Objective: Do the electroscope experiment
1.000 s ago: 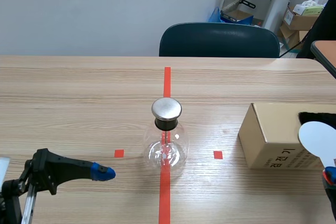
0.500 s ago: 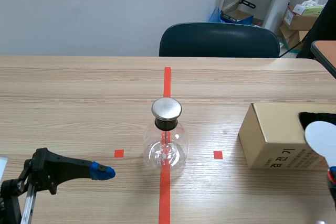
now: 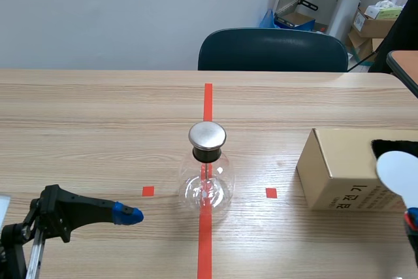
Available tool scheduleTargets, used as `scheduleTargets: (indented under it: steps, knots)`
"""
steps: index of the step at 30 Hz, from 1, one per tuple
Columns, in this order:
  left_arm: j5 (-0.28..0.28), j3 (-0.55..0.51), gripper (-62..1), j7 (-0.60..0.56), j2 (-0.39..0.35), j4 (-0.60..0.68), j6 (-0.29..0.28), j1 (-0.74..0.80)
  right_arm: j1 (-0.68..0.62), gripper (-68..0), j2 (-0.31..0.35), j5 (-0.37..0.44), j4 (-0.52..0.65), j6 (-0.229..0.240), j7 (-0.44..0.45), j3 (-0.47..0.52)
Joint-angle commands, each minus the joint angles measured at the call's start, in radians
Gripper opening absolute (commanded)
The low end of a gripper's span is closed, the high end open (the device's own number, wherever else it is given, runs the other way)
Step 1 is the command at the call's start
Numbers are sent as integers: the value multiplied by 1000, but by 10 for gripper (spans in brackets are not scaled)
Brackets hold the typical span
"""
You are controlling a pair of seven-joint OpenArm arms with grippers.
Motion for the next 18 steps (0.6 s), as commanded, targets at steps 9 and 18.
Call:
scheduleTargets:
  steps: [9,18]
  knots:
    - [-6,6,-112,-15,0,24,-5,5,-2,-669,18,7,2,-54,-317,6]
    - [-6,6,-112,-13,8,24,-6,5,1,-669,27,-18,2,-54,-43,6]
